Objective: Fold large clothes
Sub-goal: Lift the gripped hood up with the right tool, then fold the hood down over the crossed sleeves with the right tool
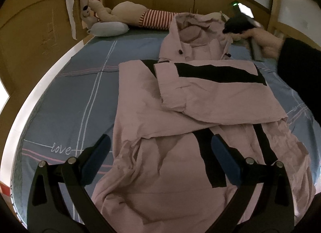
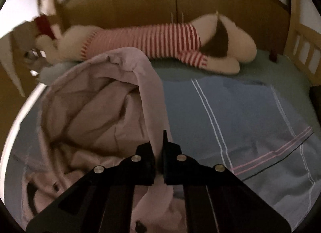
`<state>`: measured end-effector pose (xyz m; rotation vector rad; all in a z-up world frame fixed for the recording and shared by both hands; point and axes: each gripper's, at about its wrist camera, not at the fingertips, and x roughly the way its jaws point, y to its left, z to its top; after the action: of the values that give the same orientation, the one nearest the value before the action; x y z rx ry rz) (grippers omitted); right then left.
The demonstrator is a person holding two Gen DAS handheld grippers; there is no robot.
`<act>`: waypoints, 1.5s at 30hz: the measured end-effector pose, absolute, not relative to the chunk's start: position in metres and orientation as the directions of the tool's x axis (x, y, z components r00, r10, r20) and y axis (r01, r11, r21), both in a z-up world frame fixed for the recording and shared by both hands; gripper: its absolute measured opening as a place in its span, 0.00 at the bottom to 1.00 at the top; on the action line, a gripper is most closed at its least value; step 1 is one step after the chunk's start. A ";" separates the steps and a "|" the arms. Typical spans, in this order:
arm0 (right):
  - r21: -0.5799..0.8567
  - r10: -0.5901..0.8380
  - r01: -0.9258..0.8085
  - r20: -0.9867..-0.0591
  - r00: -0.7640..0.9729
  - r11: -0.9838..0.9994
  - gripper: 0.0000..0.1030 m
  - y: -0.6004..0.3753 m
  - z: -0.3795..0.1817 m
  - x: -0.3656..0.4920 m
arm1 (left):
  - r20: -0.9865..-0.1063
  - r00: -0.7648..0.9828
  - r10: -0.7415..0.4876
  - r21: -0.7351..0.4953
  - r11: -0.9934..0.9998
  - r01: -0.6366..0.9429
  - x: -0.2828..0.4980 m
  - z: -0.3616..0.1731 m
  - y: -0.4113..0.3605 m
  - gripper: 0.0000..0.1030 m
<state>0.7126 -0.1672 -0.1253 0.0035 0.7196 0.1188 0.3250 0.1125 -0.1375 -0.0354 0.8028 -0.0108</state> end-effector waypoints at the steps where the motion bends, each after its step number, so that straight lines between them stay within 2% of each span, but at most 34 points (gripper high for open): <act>1: 0.051 0.133 -0.131 -0.633 0.763 0.990 0.05 -0.171 -0.119 0.692 | -0.715 0.698 -0.026 -0.036 0.999 0.001 0.325 -0.137 0.111 0.98; 5: 0.072 0.199 -0.192 -0.556 0.807 0.979 0.05 -0.182 -0.107 0.627 | -0.678 0.733 -0.050 -0.050 0.999 0.022 0.323 -0.133 0.108 0.98; 9: 0.100 0.255 -0.237 -0.487 0.836 0.966 0.05 -0.191 -0.108 0.569 | -0.585 0.808 -0.070 -0.035 0.997 0.062 0.321 -0.125 0.100 0.98; 13: 0.157 0.285 -0.239 -0.459 0.841 0.958 0.05 -0.202 -0.113 0.545 | -0.479 0.876 -0.060 0.011 0.997 0.074 0.334 -0.106 0.095 0.98; 15: 0.176 0.294 -0.239 -0.457 0.840 0.955 0.05 -0.207 -0.113 0.542 | -0.440 0.895 -0.074 -0.011 0.997 0.077 0.352 -0.091 0.099 0.98; 17: 0.202 0.302 -0.233 -0.456 0.837 0.951 0.05 -0.213 -0.112 0.540 | -0.398 0.914 -0.081 0.026 0.995 0.099 0.383 -0.078 0.101 0.98; 19: 0.210 0.309 -0.236 -0.461 0.832 0.949 0.05 -0.215 -0.108 0.543 | -0.421 0.907 -0.001 0.115 0.992 0.055 0.423 -0.076 0.103 0.98; 20: 0.207 0.312 -0.241 -0.468 0.827 0.948 0.05 -0.215 -0.107 0.546 | -0.469 0.883 0.010 0.135 0.989 0.060 0.444 -0.078 0.105 0.98; 22: 0.206 0.316 -0.246 -0.478 0.820 0.947 0.05 -0.216 -0.103 0.551 | -0.564 0.825 0.017 0.138 0.988 0.074 0.478 -0.086 0.107 0.98; 23: 0.207 0.318 -0.246 -0.481 0.817 0.947 0.05 -0.217 -0.103 0.549 | -0.585 0.811 0.012 0.132 0.988 0.080 0.487 -0.088 0.107 0.98; 27: 0.220 0.334 -0.256 -0.490 0.805 0.941 0.05 -0.217 -0.100 0.555 | -0.571 0.821 -0.019 0.159 0.978 0.133 0.493 -0.091 0.093 0.98; 30: 0.235 0.347 -0.262 -0.490 0.800 0.936 0.05 -0.217 -0.099 0.557 | -0.538 0.840 0.067 0.298 0.948 0.115 0.504 -0.100 0.070 0.98; 33: 0.247 0.355 -0.263 -0.486 0.799 0.932 0.05 -0.220 -0.100 0.555 | -0.462 0.865 0.194 0.413 0.910 0.017 0.527 -0.104 0.058 0.98; 36: 0.243 0.352 -0.262 -0.491 0.797 0.934 0.05 -0.221 -0.101 0.553 | -0.469 0.851 0.235 0.430 0.903 -0.013 0.553 -0.104 0.059 0.97; 37: 0.245 0.350 -0.259 -0.493 0.796 0.934 0.05 -0.222 -0.101 0.553 | -0.474 0.849 0.231 0.424 0.906 -0.010 0.558 -0.104 0.061 0.92; 39: 0.256 0.356 -0.258 -0.497 0.792 0.932 0.05 -0.224 -0.100 0.552 | -0.507 0.837 0.207 0.380 0.925 0.002 0.568 -0.099 0.068 0.32; 40: 0.256 0.354 -0.255 -0.495 0.794 0.932 0.05 -0.225 -0.099 0.550 | -0.535 0.826 0.177 0.331 0.943 0.013 0.570 -0.095 0.075 0.21; 41: 0.254 0.350 -0.253 -0.490 0.798 0.933 0.05 -0.226 -0.098 0.549 | -0.541 0.830 0.137 0.278 0.960 0.023 0.567 -0.090 0.080 0.12; 42: 0.257 0.350 -0.251 -0.486 0.801 0.933 0.05 -0.228 -0.097 0.546 | -0.537 0.838 0.092 0.231 0.972 0.042 0.560 -0.084 0.083 0.09; 45: 0.286 0.361 -0.249 -0.466 0.808 0.925 0.05 -0.240 -0.092 0.535 | -0.533 0.846 -0.002 0.177 0.978 0.114 0.532 -0.066 0.079 0.07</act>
<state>0.5355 -0.2403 -0.0918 0.2162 0.5396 0.3290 0.5325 0.0788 -0.0658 0.2054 0.5601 -0.0614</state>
